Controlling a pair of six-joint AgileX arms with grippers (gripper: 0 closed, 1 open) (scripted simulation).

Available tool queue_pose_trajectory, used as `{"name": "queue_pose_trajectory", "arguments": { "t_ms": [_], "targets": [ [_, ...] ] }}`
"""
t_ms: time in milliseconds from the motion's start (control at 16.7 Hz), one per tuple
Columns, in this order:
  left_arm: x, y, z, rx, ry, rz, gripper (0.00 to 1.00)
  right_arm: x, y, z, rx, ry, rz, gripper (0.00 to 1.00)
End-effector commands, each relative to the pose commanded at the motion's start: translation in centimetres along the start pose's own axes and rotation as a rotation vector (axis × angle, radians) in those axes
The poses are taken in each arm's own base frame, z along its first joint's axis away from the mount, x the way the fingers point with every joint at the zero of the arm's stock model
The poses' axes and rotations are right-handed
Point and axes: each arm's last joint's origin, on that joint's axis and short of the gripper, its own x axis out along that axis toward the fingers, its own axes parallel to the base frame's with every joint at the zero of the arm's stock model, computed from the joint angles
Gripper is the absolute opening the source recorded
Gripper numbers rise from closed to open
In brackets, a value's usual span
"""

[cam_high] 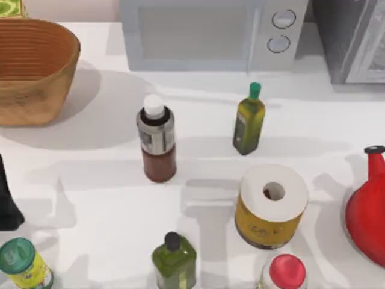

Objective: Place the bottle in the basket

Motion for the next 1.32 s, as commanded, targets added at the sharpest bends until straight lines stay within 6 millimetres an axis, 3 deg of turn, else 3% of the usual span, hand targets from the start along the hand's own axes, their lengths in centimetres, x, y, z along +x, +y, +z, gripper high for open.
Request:
{"name": "queue_pose_trajectory", "arguments": {
  "t_ms": [180,480,660,780,1020,1200,1320],
  "targets": [
    [0.0,0.0,0.4,0.004,-0.011,-0.008,1.00,0.0,0.0,0.0,0.000,0.000,0.000,1.00],
    [0.7,-0.1,5.2,0.063,-0.151,-0.093,1.00,0.0,0.0,0.0,0.000,0.000,0.000,1.00],
    [3.0,-0.1,7.9,0.107,-0.221,-0.170,1.00,0.0,0.0,0.0,0.000,0.000,0.000,1.00],
    [5.5,-0.2,8.5,0.126,-0.237,-0.231,1.00,0.0,0.0,0.0,0.000,0.000,0.000,1.00],
    [11.3,-1.2,6.6,0.132,-0.220,-0.376,1.00,0.0,0.0,0.0,0.000,0.000,0.000,1.00],
    [14.5,-2.8,2.7,0.115,-0.170,-0.501,1.00,0.0,0.0,0.0,0.000,0.000,0.000,1.00],
    [15.4,-4.3,-0.3,0.097,-0.119,-0.585,1.00,0.0,0.0,0.0,0.000,0.000,0.000,1.00]
  ]
}}
